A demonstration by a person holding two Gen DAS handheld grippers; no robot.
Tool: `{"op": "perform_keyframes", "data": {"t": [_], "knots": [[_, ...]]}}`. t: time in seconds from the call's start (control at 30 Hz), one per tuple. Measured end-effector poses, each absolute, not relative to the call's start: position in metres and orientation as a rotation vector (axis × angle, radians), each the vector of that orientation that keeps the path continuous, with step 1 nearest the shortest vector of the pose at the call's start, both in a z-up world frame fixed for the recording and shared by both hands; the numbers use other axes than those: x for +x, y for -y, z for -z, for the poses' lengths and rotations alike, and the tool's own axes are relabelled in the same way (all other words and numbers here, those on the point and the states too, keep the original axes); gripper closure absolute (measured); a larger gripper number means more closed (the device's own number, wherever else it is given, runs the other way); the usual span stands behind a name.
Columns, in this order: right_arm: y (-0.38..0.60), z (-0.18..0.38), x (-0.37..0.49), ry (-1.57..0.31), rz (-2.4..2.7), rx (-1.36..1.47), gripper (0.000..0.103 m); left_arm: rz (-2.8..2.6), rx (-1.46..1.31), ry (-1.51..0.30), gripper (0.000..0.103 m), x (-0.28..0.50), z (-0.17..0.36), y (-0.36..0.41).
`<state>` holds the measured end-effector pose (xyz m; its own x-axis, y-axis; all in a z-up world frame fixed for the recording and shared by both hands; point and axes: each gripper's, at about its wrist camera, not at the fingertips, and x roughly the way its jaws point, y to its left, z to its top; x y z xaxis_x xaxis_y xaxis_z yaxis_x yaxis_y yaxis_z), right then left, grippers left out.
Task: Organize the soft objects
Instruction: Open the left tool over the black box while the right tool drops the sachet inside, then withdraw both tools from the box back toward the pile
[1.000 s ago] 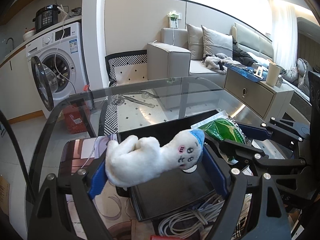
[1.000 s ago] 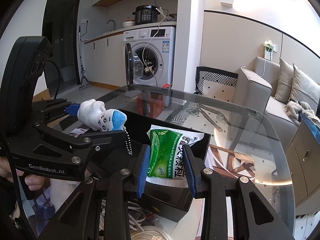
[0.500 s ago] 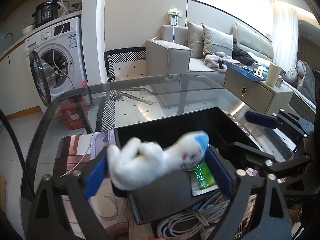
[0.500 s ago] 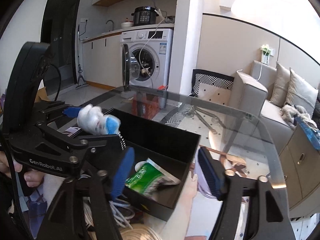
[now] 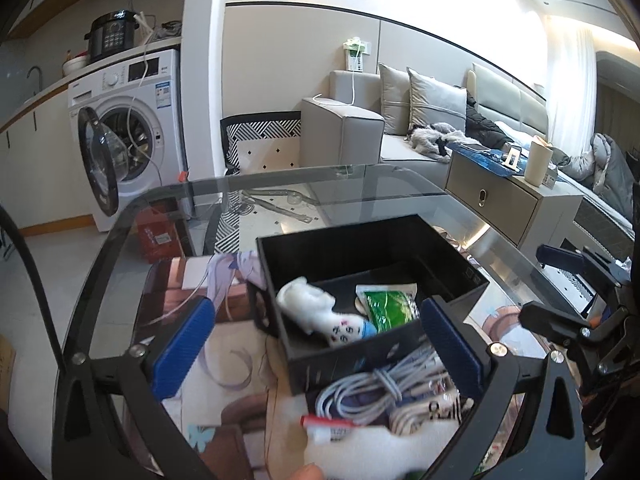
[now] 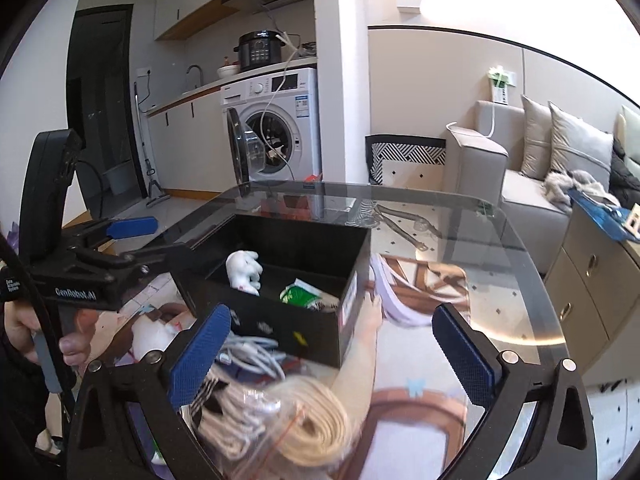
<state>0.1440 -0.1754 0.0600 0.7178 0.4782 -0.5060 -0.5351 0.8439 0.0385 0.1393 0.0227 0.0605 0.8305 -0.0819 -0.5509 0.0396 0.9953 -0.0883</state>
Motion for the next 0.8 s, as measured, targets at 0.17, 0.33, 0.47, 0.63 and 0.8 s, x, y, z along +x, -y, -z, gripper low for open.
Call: {"op": "perform_keyframes", "data": {"t": [0.17, 0.33, 0.47, 0.63, 0.8], "knots": [[0.185, -0.054, 0.127, -0.538, -0.552, -0.104, 0.0, 0.038, -0.075, -0.588, 0.0, 0.12, -0.056, -0.03], [0.189, -0.049, 0.116, -0.547, -0.552, -0.098, 0.0, 0.023, -0.079, -0.593, 0.0, 0.103, -0.052, -0.034], [0.19, -0.046, 0.107, -0.551, -0.559, -0.096, 0.0, 0.023, -0.078, -0.604, 0.0, 0.091, -0.048, -0.033], [0.189, -0.042, 0.096, -0.556, -0.56, -0.114, 0.0, 0.03, -0.074, -0.619, 0.0, 0.078, -0.041, -0.027], [0.187, -0.039, 0.085, -0.56, -0.569, -0.122, 0.0, 0.026, -0.075, -0.63, 0.0, 0.068, -0.036, -0.025]]}}
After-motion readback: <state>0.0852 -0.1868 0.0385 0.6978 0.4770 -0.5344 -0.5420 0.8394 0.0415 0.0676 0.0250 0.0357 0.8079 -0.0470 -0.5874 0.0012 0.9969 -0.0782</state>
